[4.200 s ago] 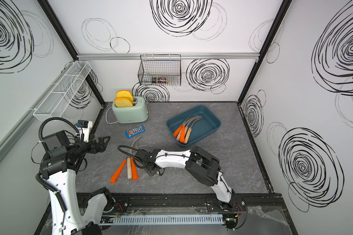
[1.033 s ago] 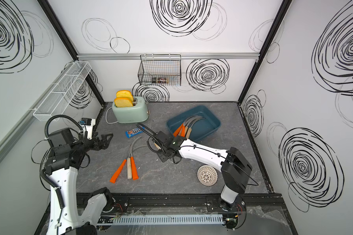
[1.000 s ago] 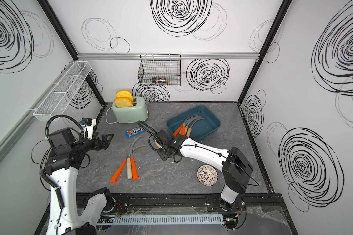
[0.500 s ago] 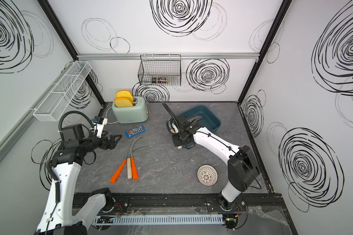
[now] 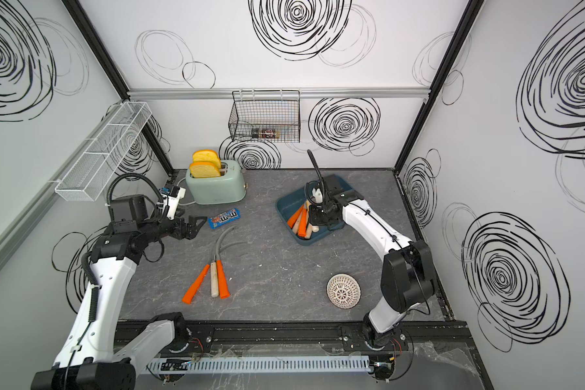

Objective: Put small sickles into storage boxes
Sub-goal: Place the sickle in the storage box.

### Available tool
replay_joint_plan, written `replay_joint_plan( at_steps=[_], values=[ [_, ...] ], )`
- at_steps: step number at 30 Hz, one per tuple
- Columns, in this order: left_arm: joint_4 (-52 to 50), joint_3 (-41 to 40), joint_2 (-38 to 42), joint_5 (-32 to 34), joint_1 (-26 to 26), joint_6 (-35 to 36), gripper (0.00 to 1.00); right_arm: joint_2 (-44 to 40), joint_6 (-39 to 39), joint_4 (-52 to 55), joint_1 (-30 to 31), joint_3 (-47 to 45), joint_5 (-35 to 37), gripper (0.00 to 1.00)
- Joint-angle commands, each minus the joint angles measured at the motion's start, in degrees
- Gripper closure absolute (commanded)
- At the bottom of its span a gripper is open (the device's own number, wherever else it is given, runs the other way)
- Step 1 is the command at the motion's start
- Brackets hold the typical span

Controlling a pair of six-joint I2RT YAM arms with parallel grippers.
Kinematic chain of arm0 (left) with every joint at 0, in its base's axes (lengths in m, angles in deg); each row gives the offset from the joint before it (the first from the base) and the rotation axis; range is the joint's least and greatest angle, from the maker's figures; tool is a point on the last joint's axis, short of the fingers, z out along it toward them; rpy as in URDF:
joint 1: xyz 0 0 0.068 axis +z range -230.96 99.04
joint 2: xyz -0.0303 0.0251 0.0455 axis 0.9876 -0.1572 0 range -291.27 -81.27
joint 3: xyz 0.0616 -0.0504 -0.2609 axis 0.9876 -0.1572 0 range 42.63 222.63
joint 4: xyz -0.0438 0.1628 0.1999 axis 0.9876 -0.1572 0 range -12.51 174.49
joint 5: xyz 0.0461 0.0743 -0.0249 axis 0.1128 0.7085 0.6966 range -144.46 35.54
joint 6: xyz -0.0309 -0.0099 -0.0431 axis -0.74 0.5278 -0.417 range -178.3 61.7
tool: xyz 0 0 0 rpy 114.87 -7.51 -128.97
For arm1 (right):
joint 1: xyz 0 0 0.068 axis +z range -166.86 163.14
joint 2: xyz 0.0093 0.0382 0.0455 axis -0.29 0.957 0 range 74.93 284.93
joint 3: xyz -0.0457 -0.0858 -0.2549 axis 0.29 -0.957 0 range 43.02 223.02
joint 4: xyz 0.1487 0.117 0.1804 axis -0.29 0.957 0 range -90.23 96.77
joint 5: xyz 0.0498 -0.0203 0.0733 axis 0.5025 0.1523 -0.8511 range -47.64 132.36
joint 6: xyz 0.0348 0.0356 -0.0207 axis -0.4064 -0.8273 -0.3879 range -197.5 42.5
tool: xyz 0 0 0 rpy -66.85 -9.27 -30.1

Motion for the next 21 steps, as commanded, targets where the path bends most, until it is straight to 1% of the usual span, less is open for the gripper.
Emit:
replay_joint_plan(
  at_steps=[1,3,5,8,12,17,21],
  values=[
    [2.58,2.04,-0.44,0.31,-0.74,-0.85,0.04,0.25,0.07,1.21,-2.04,1.44,-3.27,1.00],
    [2.57,2.26,-0.54,0.07,-1.02,-1.25,0.04,0.19,-0.64,-0.18,-3.41,0.07,-4.01,1.00],
    [2.20,2.64,-0.63,-0.62,-1.34,-1.39,0.04,0.23,-1.50,-2.13,-5.04,-1.48,-6.28,1.00],
    [1.02,3.30,-0.92,-0.30,-2.31,0.00,0.04,1.40,-2.90,-4.03,-6.88,-2.40,-9.34,1.00],
    [-0.59,4.16,-1.15,1.28,-3.47,1.69,0.04,3.32,-3.94,-4.93,-7.31,-2.03,-10.01,1.00],
    [-0.43,4.00,-0.89,1.28,-4.35,0.98,0.04,4.65,-5.79,-6.82,-7.67,-2.64,-11.00,1.00],
    [0.09,3.46,-0.78,1.35,-4.97,0.70,0.04,5.13,-6.99,-7.56,-7.84,-3.19,-10.35,1.00]
  ],
)
